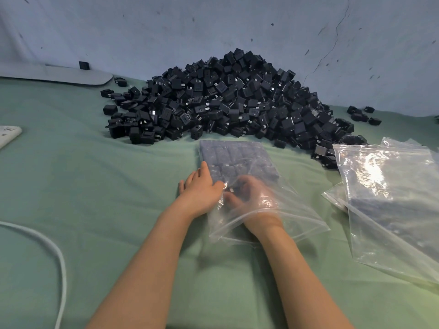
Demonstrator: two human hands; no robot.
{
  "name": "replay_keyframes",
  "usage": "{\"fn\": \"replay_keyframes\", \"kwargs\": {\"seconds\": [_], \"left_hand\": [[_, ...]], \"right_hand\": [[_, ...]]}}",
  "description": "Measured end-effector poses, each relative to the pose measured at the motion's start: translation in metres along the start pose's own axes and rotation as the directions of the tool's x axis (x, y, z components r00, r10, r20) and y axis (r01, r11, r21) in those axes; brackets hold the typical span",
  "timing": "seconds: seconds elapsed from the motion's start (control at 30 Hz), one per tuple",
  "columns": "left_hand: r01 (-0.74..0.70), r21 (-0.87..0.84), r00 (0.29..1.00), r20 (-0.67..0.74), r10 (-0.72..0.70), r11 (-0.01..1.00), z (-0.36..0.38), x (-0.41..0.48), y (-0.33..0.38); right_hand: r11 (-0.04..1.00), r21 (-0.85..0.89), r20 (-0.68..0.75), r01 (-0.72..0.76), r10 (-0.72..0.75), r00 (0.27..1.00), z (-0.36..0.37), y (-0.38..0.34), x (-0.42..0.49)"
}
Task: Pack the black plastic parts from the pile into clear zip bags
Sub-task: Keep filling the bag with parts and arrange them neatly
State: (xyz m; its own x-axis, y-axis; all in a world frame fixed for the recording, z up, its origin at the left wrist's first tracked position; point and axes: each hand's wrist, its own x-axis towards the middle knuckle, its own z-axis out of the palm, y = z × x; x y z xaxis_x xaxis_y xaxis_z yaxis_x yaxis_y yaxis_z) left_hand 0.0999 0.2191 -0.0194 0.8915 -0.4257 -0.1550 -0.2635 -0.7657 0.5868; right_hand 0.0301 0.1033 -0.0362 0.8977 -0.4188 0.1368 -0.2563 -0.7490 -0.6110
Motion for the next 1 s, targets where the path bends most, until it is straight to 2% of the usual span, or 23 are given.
{"fn": "replay_keyframes", "kwargs": {"seconds": [0.17,0.33,0.73,1.0], "left_hand": [[0.008,0.025,1.0,0.004,-0.008,1.0,-0.002,-0.002,0.001],[-0.004,0.082,1.0,0.011,0.003,0.997,0.002,-0.004,0.002],[0.002,0.089,1.0,0.008,-0.002,0.996,0.002,-0.006,0.004],[-0.018,0.087,1.0,0.006,0.018,0.996,0.003,-0.004,0.001]], "right_hand": [[0.994,0.112,-0.006,-0.012,0.013,1.0,0.006,-0.003,0.001],[0.998,0.071,-0.068,-0.001,0.006,0.998,0.011,-0.002,0.001],[0.999,-0.007,-0.132,0.035,-0.036,0.991,0.013,-0.002,0.002],[0.996,0.065,-0.111,0.055,-0.048,0.993,0.016,0.003,0.005]]}}
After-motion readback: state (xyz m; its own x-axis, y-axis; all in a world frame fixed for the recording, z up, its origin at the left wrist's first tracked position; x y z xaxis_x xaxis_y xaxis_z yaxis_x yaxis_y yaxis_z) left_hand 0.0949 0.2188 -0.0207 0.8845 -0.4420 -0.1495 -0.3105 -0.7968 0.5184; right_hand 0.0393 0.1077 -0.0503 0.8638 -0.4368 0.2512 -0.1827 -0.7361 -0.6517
